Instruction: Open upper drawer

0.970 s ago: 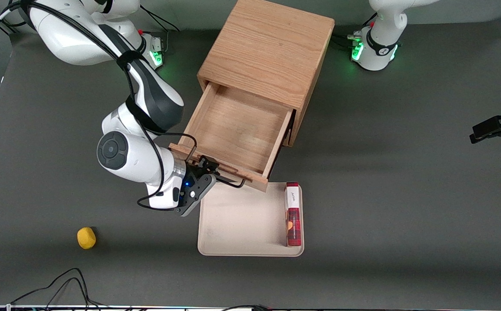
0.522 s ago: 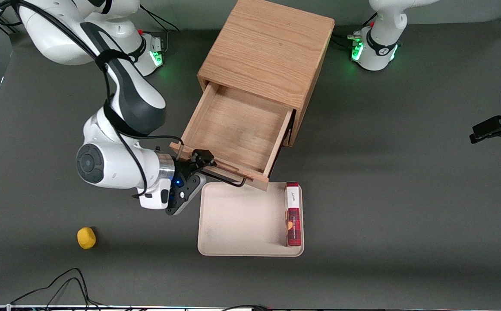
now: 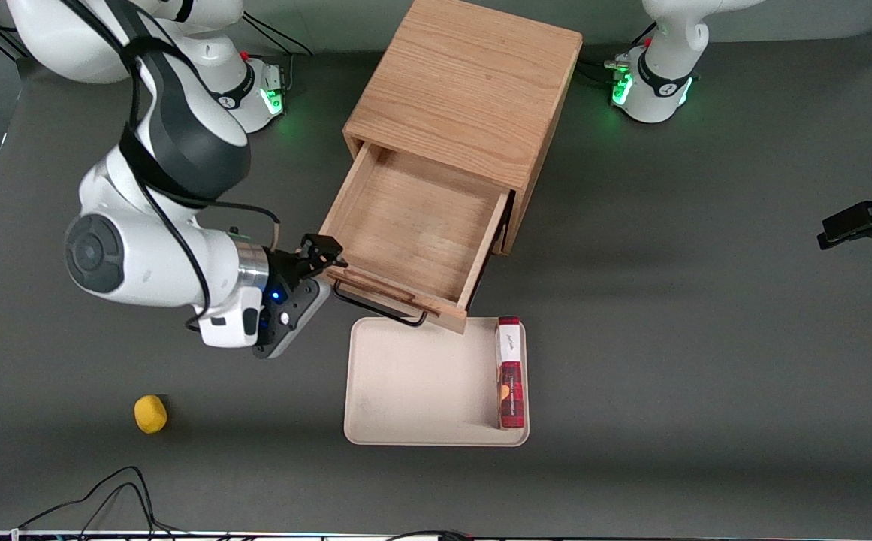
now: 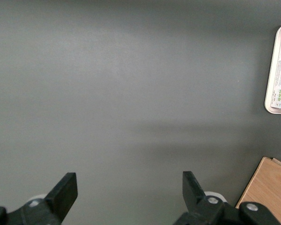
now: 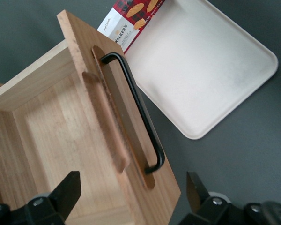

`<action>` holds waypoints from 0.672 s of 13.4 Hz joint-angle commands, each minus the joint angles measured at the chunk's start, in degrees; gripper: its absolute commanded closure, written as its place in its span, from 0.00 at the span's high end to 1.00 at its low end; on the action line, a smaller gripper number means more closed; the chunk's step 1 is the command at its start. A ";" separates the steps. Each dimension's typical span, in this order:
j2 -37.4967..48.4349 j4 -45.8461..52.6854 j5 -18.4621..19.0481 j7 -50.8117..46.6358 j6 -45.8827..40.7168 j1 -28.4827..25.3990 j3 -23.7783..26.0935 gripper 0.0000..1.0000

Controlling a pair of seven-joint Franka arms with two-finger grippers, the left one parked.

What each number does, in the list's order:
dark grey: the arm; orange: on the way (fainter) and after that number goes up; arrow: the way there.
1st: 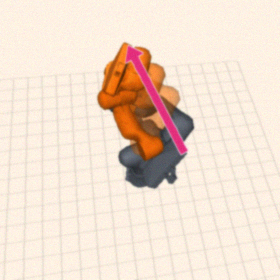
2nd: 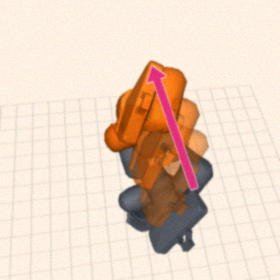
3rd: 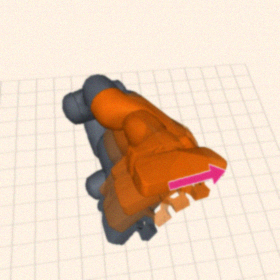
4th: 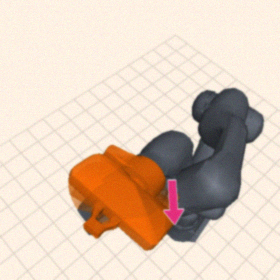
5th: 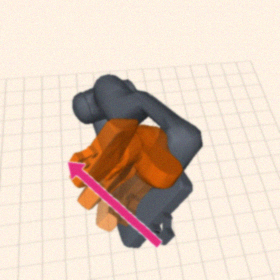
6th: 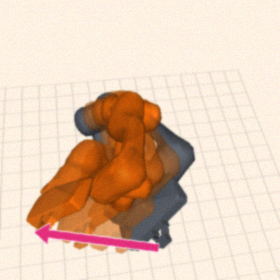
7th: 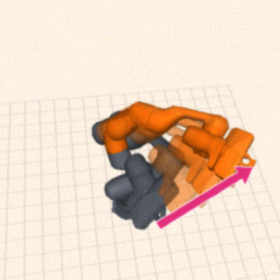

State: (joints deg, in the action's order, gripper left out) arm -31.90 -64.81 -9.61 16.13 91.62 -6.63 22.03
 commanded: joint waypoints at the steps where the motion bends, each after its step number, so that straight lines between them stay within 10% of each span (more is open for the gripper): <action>1: 7.70 -5.57 3.00 -3.81 -3.81 1.52 -0.06 1.00; 9: 23.54 -19.02 7.32 -22.34 -7.51 9.86 0.03 1.00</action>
State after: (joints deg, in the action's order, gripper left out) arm -13.04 -78.37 -3.37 -2.35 84.08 -0.06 21.91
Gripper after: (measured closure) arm 0.000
